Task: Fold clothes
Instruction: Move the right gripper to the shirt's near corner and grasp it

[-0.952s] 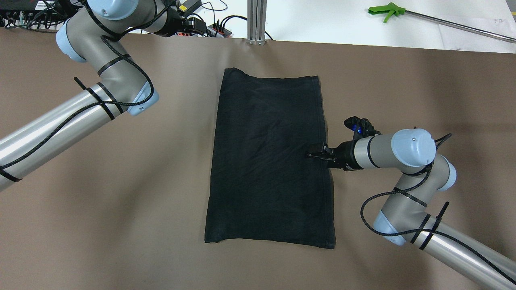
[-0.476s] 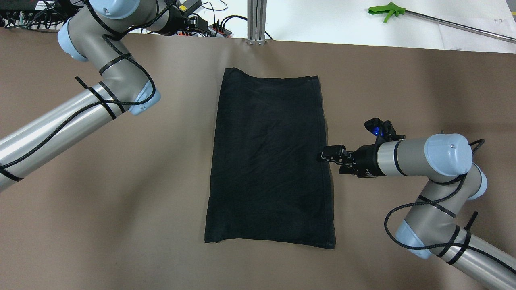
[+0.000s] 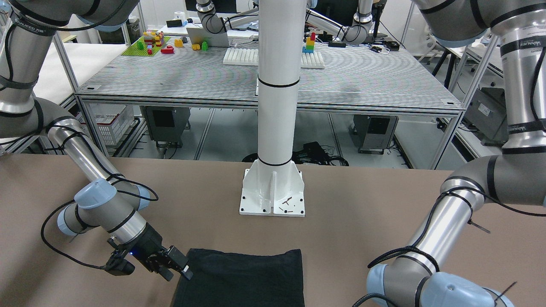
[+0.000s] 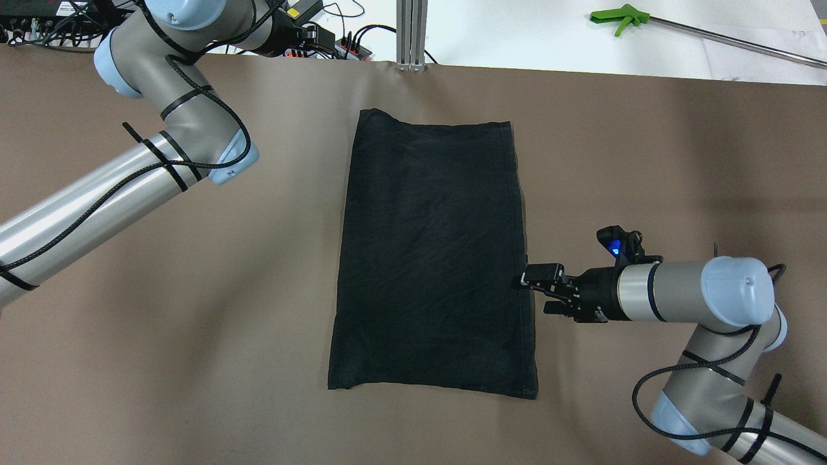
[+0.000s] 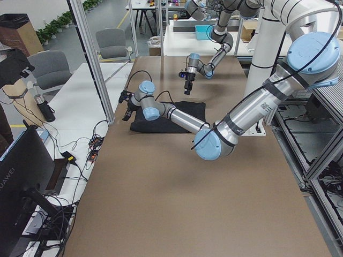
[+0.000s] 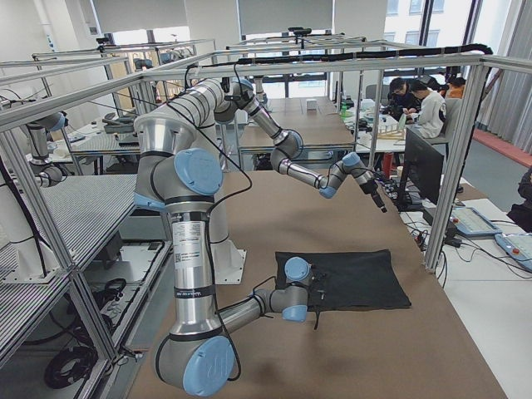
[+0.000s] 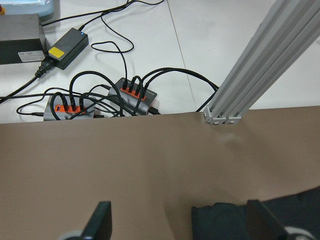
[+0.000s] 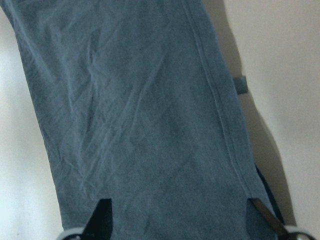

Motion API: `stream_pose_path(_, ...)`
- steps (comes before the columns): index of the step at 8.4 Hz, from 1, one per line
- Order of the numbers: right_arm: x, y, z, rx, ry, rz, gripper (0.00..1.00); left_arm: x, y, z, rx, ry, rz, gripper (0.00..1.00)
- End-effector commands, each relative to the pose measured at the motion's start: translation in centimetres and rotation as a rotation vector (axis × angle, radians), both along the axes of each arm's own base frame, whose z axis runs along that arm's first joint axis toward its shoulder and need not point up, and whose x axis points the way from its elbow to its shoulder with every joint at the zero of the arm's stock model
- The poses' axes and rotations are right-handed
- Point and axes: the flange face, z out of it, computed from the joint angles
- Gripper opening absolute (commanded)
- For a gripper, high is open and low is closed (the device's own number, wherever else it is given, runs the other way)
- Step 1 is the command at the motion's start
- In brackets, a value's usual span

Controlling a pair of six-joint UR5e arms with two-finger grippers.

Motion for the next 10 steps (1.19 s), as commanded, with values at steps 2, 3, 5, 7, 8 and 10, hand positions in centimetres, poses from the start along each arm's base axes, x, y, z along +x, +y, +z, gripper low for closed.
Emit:
stream_pose_path(2,-4.8,5.9,1.9,0.008,0.007,-0.024,0.94,-0.2,-0.1,0.2,-0.002,-0.002,-0.002,0.95)
stream_pose_path(3,-5.5,6.6,2.0,0.008,0.012,-0.029,0.94,-0.2,-0.1,0.3,-0.001,-0.003,-0.002,0.95)
stream_pose_path(5,-7.8,8.5,2.6,0.006,0.043,-0.039,0.94,-0.4,-0.2,0.4,-0.002,-0.004,-0.005,0.95)
stream_pose_path(7,-9.7,8.9,2.5,-0.016,0.118,-0.039,0.94,-0.4,-0.2,0.8,-0.003,-0.007,-0.007,0.95)
stream_pose_path(8,-10.1,8.7,2.0,-0.018,0.121,-0.039,0.94,-0.4,-0.2,1.1,-0.007,-0.01,-0.007,0.95)
stream_pose_path(10,-11.2,8.0,-0.1,-0.02,0.128,-0.036,0.93,-0.4,-0.3,1.4,-0.011,-0.014,-0.006,0.95)
